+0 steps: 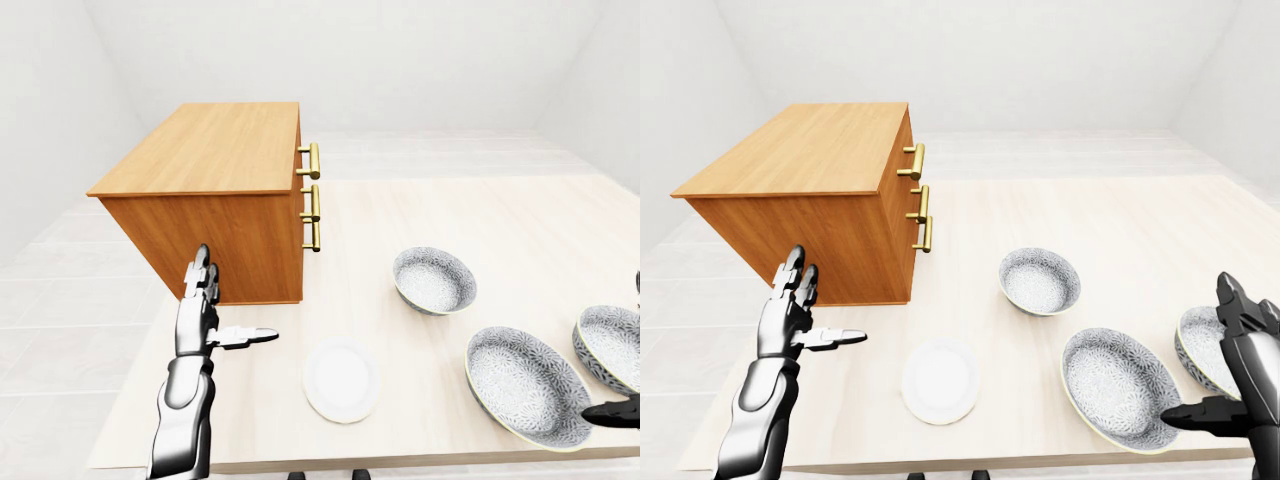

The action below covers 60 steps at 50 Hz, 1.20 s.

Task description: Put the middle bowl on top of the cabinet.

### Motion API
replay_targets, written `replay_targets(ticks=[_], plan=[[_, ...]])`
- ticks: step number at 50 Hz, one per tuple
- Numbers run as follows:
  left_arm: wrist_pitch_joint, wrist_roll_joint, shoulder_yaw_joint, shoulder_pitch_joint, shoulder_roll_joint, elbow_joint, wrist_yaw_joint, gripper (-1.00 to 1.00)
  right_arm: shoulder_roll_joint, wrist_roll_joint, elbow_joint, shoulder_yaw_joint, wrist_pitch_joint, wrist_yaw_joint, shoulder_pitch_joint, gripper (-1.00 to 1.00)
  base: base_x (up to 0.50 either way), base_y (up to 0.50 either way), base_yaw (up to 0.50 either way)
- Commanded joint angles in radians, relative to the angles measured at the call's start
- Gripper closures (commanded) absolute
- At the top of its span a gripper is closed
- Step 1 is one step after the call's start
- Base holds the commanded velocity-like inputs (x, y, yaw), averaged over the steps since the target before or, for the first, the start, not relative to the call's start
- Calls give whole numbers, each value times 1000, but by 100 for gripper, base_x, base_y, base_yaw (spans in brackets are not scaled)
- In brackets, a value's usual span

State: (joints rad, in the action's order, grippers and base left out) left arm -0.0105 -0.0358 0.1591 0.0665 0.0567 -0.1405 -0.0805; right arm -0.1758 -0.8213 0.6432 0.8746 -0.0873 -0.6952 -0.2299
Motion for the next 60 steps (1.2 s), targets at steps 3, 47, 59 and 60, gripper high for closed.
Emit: replay_targets(ticks=[3, 47, 59, 60], plan=[[-6, 15, -8, 16, -11, -24, 2, -100, -84, -149, -65, 41, 0, -3, 55, -100, 0, 0, 0], [10, 8, 9, 38, -18, -72, -10, -100, -146, -384, -225, 53, 0, 125, 45, -100, 0, 0, 0], [-1, 6, 11, 40, -18, -61, -10, -100, -148, -411, -309, 36, 0, 188, 47, -100, 0, 0, 0], [-4, 7, 10, 41, -18, -59, -10, -100, -150, -411, -316, 33, 0, 196, 48, -100, 0, 0, 0]])
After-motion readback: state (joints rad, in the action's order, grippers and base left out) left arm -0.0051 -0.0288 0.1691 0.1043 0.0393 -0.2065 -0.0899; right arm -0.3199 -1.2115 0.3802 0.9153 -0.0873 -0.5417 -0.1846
